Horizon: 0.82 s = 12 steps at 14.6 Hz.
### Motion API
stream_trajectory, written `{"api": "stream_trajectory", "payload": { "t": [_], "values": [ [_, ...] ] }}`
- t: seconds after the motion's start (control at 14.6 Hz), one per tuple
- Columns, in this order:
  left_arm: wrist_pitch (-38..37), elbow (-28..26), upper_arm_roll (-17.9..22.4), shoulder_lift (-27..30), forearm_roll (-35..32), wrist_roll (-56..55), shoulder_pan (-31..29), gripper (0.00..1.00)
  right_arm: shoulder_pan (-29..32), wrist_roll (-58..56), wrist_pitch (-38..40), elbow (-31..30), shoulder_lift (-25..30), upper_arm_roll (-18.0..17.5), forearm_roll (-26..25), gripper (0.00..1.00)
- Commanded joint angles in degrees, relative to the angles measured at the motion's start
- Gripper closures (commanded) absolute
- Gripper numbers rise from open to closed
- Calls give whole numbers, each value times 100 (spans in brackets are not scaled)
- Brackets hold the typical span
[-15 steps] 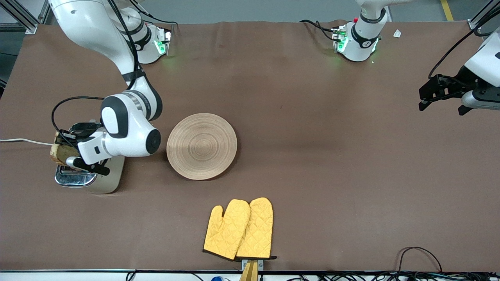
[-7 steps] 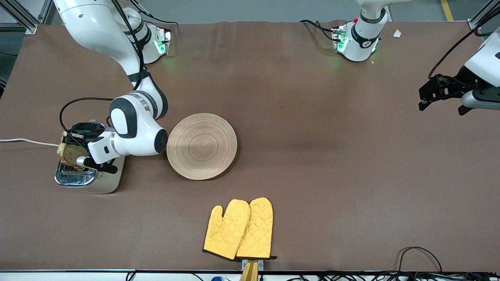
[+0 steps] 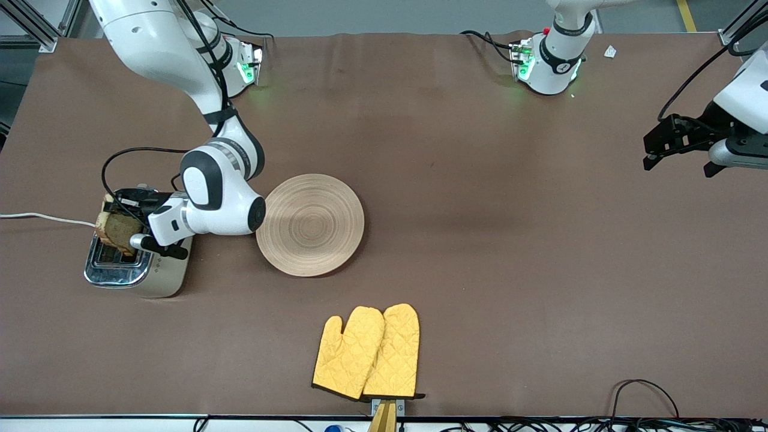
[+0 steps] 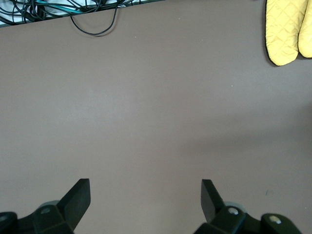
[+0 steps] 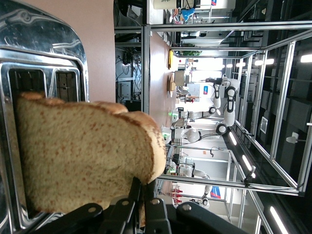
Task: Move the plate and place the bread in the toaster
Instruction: 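Lower the bread into the toaster slot with the right gripper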
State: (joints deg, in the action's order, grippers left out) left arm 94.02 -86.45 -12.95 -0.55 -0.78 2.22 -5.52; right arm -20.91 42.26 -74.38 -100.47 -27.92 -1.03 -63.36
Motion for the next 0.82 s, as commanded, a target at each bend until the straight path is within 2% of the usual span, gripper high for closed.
{"api": "stream_trajectory", "payload": {
  "t": [0.0, 0.21, 0.27, 0.41, 0.48, 0.75],
  "values": [
    [64, -56, -5, 47, -45, 59, -28, 0, -36, 99, 64, -245, 155, -29, -10, 100],
    [64, -56, -5, 47, -45, 59, -28, 0, -1, 99, -59, -236, 147, -29, -19, 97],
    [64, -56, -5, 38, -45, 59, -28, 0, -1, 107, -85, -219, 138, -29, -19, 82],
    [64, -56, -5, 46, -45, 59, -28, 0, 69, 99, -208, -175, 138, -20, -27, 4],
    [64, -56, -5, 47, -45, 59, -19, 0, 113, 99, -252, -175, 147, -20, -28, 0],
    [64, -56, -5, 46, -45, 59, -19, 0, 104, 81, -253, -175, 147, -20, -27, 0]
  ]
}}
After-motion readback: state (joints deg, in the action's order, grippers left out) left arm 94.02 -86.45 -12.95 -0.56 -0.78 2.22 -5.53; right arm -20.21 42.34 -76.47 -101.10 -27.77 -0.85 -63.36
